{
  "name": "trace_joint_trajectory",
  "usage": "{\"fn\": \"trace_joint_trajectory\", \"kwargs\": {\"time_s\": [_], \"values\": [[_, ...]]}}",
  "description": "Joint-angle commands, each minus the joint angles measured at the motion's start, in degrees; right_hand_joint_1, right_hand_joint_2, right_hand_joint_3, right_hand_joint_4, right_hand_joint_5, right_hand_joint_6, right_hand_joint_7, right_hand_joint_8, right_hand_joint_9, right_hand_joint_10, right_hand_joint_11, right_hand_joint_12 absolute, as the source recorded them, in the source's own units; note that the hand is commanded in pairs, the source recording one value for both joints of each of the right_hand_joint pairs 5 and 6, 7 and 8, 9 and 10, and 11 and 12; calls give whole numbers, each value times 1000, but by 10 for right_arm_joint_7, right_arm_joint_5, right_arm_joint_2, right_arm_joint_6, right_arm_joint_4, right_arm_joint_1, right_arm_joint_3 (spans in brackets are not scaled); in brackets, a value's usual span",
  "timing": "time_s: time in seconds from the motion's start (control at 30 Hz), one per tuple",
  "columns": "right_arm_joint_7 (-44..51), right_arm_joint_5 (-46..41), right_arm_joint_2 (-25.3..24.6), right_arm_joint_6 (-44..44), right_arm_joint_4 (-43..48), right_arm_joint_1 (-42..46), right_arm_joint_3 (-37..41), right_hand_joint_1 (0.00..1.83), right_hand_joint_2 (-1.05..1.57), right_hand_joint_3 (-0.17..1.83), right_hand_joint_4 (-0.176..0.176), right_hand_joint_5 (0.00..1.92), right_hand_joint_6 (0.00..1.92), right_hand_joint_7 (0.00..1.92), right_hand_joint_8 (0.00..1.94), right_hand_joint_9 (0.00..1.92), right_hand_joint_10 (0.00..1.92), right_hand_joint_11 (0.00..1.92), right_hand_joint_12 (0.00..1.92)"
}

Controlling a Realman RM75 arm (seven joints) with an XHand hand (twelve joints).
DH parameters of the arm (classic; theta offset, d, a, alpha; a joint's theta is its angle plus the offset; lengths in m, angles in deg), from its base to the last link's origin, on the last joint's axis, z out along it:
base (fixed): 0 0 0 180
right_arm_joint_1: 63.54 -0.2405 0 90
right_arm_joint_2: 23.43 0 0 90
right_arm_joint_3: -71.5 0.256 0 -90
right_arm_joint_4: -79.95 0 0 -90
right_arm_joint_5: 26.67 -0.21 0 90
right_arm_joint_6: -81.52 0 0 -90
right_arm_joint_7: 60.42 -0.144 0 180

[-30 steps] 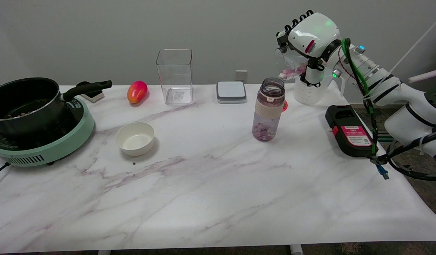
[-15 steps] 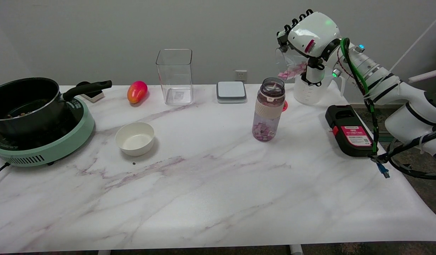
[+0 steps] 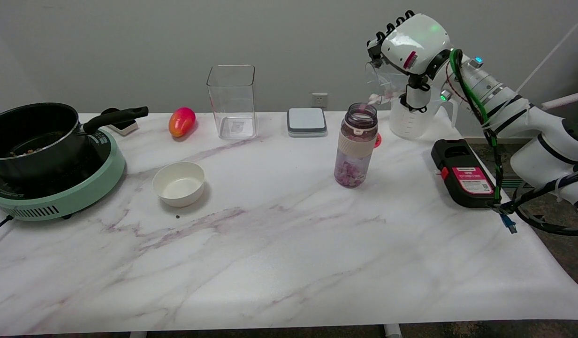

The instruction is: Pour the contents of the measuring cup into the bottle.

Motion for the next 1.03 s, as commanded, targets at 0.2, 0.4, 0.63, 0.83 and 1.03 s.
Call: {"fn": "trace_joint_trajectory", "kwargs": {"time_s": [0.2, 0.4, 0.63, 0.83, 1.03], "values": [[-1, 9, 0, 0, 0, -4, -2, 1471, -190, 1667, 0, 980, 980, 1271, 1271, 1274, 1274, 1042, 1042], [-2, 18, 0, 1, 0, -5, -2, 1471, -192, 1664, 0, 980, 980, 1269, 1269, 1270, 1270, 1040, 1040], [-8, 35, 0, 3, 5, -5, -1, 1472, -194, 1663, 0, 980, 980, 1265, 1265, 1266, 1266, 1036, 1036], [-8, 31, 0, 0, 6, -3, 0, 1473, -202, 1666, 0, 976, 976, 1258, 1258, 1262, 1262, 1029, 1029], [-10, -46, -12, -25, 16, 28, 31, 1472, -206, 1668, 0, 970, 970, 1256, 1256, 1262, 1262, 1032, 1032]]}}
